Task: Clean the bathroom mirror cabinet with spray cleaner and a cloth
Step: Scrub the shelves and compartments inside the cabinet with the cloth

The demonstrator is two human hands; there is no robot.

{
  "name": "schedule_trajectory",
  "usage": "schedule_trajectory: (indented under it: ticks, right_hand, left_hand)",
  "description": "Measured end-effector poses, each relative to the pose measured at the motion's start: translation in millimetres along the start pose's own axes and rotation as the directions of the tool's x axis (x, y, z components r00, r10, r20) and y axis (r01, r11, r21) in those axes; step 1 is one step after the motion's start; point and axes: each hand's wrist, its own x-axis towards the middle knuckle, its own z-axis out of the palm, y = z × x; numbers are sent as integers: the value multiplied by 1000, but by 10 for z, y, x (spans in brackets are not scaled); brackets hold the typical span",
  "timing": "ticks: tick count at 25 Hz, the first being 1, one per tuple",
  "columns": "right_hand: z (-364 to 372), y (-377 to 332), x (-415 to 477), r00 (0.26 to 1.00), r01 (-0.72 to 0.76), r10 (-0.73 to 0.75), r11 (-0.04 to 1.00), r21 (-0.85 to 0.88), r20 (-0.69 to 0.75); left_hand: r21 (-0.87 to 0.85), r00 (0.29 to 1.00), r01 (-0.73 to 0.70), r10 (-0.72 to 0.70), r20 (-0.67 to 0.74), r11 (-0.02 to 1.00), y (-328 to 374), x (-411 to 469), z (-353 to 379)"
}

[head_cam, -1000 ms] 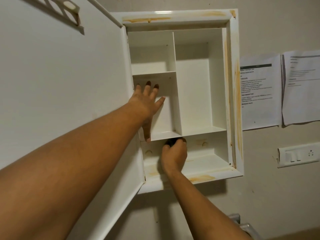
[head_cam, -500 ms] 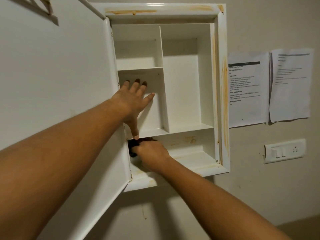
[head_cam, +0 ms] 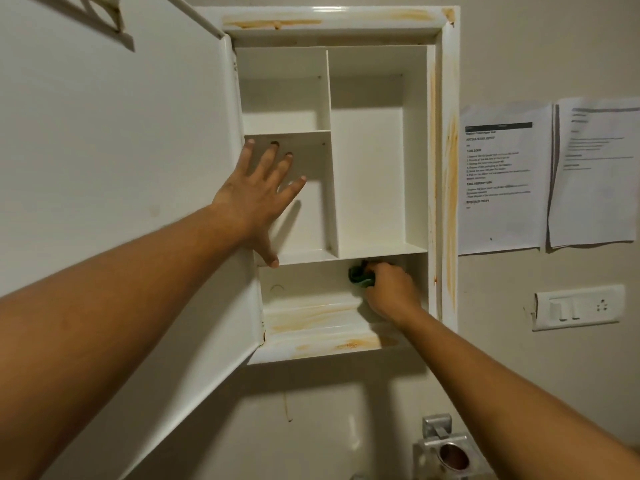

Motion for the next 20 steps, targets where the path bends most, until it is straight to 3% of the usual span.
schedule_trajectory:
  ticks: [2,4,6,12,16,18,20]
  right_hand:
    - [180,-160,-92,998,-38,46,974,224,-34]
    - [334,-491,-129,999,44,-29,917,397,-44]
    - [475,-867,-94,992,129,-118,895,427,-54]
    - [793,-1316,-40,918,396,-393,910,122,-50]
    - [728,-1232,-12,795,605,-587,788,-114,153]
    - [616,-1130,-28,766,642,-594,723,-255,245]
    - [495,-992,-1,811,584,-527,755,-299,255]
  left_hand:
    - [55,998,46,-44,-37,997,27,-120,1]
    - [77,993,116,-114,-25,990,36,-220,-16]
    - [79,982,185,-187,12,980,55,-242,-43]
    - [100,976,204,-210,49,974,64,-156,-8]
    - [103,977,200,-206,50,974,54,-178,-14]
    - [92,979,195,-199,44,977,59,-199,-27]
    - [88,979,194,-198,41,977,58,-203,-34]
